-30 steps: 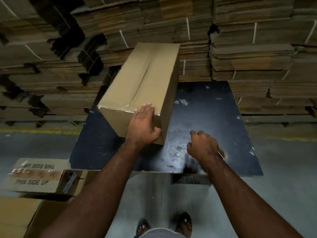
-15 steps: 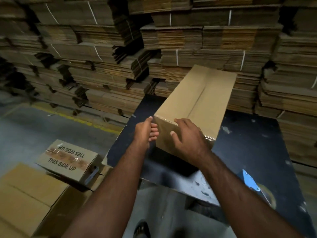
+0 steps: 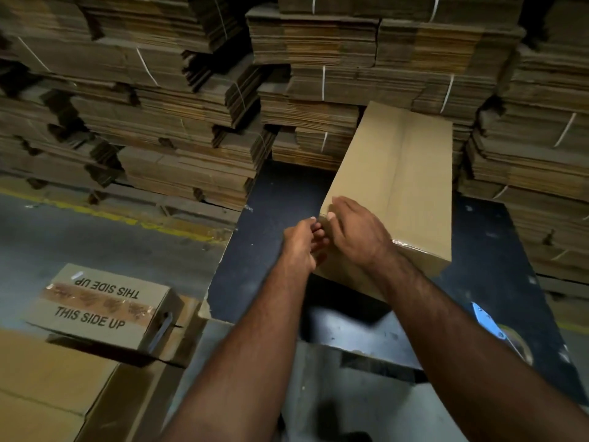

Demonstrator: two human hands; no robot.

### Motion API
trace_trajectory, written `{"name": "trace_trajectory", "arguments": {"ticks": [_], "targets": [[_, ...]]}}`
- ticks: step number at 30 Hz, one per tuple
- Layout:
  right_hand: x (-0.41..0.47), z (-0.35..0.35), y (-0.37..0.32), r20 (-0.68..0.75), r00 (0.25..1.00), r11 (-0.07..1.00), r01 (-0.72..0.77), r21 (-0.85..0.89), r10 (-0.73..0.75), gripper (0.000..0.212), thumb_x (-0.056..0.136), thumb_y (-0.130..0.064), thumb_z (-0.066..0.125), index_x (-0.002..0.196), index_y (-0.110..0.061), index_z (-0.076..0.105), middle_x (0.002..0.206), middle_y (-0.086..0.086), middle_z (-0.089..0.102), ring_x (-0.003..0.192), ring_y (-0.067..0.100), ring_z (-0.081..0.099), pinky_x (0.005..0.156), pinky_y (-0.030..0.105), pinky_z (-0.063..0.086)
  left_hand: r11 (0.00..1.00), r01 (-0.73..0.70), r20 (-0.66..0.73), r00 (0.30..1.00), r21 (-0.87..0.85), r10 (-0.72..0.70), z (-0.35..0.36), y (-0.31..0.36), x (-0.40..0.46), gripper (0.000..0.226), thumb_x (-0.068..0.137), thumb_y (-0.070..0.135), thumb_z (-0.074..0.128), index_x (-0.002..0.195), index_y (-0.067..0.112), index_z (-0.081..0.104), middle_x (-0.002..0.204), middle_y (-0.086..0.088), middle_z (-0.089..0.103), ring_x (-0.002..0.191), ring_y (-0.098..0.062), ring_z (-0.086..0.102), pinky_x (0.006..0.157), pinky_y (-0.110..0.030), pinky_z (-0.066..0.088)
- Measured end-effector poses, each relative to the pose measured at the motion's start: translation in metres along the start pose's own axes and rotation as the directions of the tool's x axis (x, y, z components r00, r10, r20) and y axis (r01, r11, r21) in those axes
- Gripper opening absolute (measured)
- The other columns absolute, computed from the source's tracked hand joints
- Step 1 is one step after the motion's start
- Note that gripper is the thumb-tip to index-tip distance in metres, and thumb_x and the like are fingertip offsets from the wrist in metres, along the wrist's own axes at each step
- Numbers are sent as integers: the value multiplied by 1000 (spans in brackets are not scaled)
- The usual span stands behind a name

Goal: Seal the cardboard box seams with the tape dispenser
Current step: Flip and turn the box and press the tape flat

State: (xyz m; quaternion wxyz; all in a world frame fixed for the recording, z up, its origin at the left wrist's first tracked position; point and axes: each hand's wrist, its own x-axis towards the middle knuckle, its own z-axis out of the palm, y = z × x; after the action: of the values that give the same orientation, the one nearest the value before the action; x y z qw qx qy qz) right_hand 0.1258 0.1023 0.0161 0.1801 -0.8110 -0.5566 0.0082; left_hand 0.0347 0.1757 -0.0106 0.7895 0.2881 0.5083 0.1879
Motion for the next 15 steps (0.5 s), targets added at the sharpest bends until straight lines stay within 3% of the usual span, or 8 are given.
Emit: {"name": "trace_trajectory", "arguments": {"ticks": [3,6,9,12,15], "targets": [[-4,9,-3,14,1000,999,-8,-31,9,29,98,-29,37,108,-10,56,107,10,60,100,30,57,83,40,49,999,-44,-2,999,-26,44,-7,-1,7,17,95,21,61,83,12,67,71,-2,64,68,-17,61,76,-36,51],[-8,10,-5,-23,999,999,-31,-40,30,30,99,-24,43,116,-6,60,119,15,63,113,32,56,92,41,48,978,-207,-81,975,24,209,-12,0,17,13,95,20,64,84,14,68,73,-1,67,70,-15,63,70,-34,54],[-14,11,-8,-70,997,999,-35,-34,33,29,98,-20,47,117,-4,62,118,16,64,113,32,58,93,40,48,948,-306,-113,943,83,314,-13,-5,24,14,93,18,66,79,15,67,76,-5,70,72,-19,65,63,-31,54],[-22,17,-9,-105,994,999,-23,-30,19,35,97,-20,46,121,-2,63,121,16,65,114,32,60,94,41,50,937,-330,-95,935,116,341,-13,-18,29,18,88,21,69,70,19,68,80,-9,73,78,-26,68,74,-44,59],[-24,23,-7,-104,994,999,-38,-37,34,38,95,-23,46,120,-2,64,119,16,67,110,32,63,88,43,54,921,-335,-56,934,200,353,-15,-23,28,13,88,27,69,77,21,67,83,-5,72,82,-25,68,79,-47,59]]}}
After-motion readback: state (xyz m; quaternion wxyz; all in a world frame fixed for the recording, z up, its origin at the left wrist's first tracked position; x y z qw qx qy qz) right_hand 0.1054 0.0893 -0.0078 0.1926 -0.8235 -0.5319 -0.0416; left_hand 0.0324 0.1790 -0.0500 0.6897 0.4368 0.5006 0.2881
